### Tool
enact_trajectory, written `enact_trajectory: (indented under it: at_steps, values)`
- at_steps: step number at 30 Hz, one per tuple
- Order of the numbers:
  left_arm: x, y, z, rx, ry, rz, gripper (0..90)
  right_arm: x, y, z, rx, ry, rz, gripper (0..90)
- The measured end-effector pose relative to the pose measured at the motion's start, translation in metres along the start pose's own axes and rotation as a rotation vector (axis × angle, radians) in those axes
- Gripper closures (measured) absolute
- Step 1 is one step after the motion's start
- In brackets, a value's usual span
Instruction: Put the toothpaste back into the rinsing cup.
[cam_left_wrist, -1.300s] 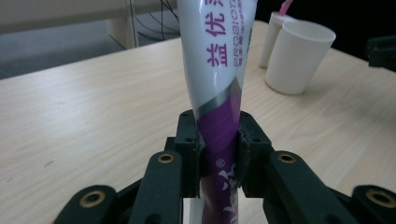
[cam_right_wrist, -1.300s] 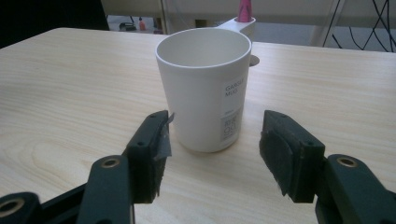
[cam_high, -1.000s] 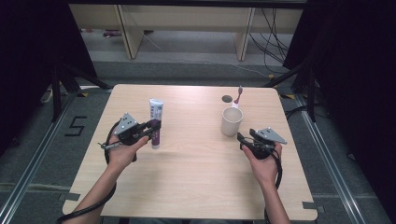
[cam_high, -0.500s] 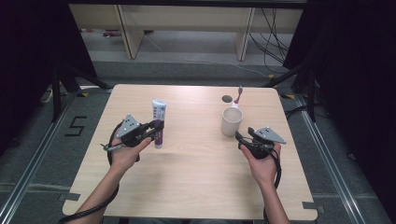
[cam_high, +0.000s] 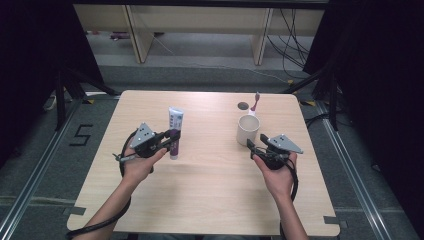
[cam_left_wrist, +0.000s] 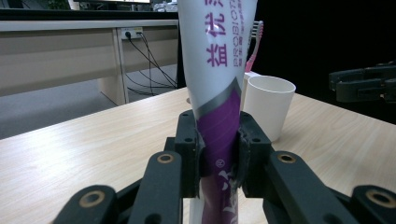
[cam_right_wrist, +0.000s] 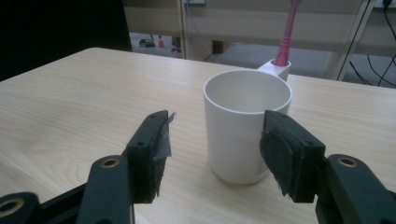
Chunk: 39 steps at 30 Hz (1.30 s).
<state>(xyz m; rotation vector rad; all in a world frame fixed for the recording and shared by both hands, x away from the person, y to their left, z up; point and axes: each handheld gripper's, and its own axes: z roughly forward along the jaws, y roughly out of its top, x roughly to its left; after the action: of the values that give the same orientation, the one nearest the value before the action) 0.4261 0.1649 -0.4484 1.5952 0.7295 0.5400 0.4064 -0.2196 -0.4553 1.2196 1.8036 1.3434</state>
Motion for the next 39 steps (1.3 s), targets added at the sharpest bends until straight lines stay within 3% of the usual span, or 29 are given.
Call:
enact_trajectory:
  at_steps: [4, 7, 8, 9, 12, 13, 15, 19, 21, 23, 24, 27, 29, 30, 34, 37, 39]
  values:
    - [-0.004, 0.001, 0.005, -0.003, -0.014, 0.003, 73.5, 0.002, 0.005, 0.000, -0.015, 0.010, -0.040, 42.8]
    - [-0.008, 0.003, 0.008, -0.003, -0.024, 0.009, 73.5, 0.007, 0.007, 0.001, -0.021, 0.027, -0.012, 42.8]
    - [-0.009, 0.003, 0.009, -0.004, -0.025, 0.009, 73.6, 0.006, 0.007, 0.001, -0.026, 0.022, -0.042, 42.8]
    - [-0.010, 0.004, 0.010, -0.008, -0.029, 0.010, 73.5, 0.010, 0.007, 0.000, -0.010, 0.028, 0.001, 42.8]
    - [-0.013, 0.006, 0.013, -0.009, -0.036, 0.018, 73.6, 0.011, 0.009, 0.002, -0.029, 0.039, -0.033, 42.6]
    - [-0.015, 0.006, 0.014, -0.010, -0.039, 0.024, 73.6, 0.013, 0.009, 0.002, -0.023, 0.052, -0.005, 42.5]
    - [-0.017, 0.007, 0.016, -0.010, -0.044, 0.028, 73.5, 0.015, 0.011, 0.002, -0.025, 0.058, -0.024, 42.1]
    - [-0.022, 0.007, 0.021, -0.015, -0.052, 0.032, 73.6, 0.022, 0.014, 0.002, -0.038, 0.097, -0.001, 40.9]
    - [-0.025, 0.008, 0.023, -0.015, -0.059, 0.033, 73.5, 0.025, 0.016, 0.003, -0.058, 0.110, -0.020, 40.4]
    - [-0.028, 0.008, 0.025, -0.016, -0.062, 0.035, 73.5, 0.030, 0.018, 0.004, -0.058, 0.129, -0.010, 39.8]
    - [-0.029, 0.009, 0.026, -0.015, -0.064, 0.037, 73.5, 0.031, 0.019, 0.005, -0.065, 0.125, -0.034, 39.5]
    - [-0.033, 0.008, 0.030, -0.020, -0.069, 0.045, 73.5, 0.037, 0.020, 0.006, -0.062, 0.155, -0.021, 38.8]
    - [-0.035, 0.008, 0.032, -0.016, -0.071, 0.047, 73.5, 0.040, 0.021, 0.006, -0.063, 0.159, -0.006, 38.4]
    - [-0.036, 0.008, 0.033, -0.018, -0.074, 0.047, 73.5, 0.040, 0.022, 0.007, -0.070, 0.160, -0.026, 38.4]
    - [-0.041, 0.006, 0.038, -0.018, -0.080, 0.047, 73.5, 0.043, 0.025, 0.006, -0.077, 0.168, -0.016, 38.3]
    - [-0.046, 0.004, 0.043, -0.020, -0.095, 0.053, 73.6, 0.045, 0.028, 0.006, -0.087, 0.177, -0.034, 38.3]
    - [-0.049, 0.003, 0.045, -0.013, -0.098, 0.055, 73.5, 0.049, 0.030, 0.006, -0.088, 0.192, -0.009, 38.3]
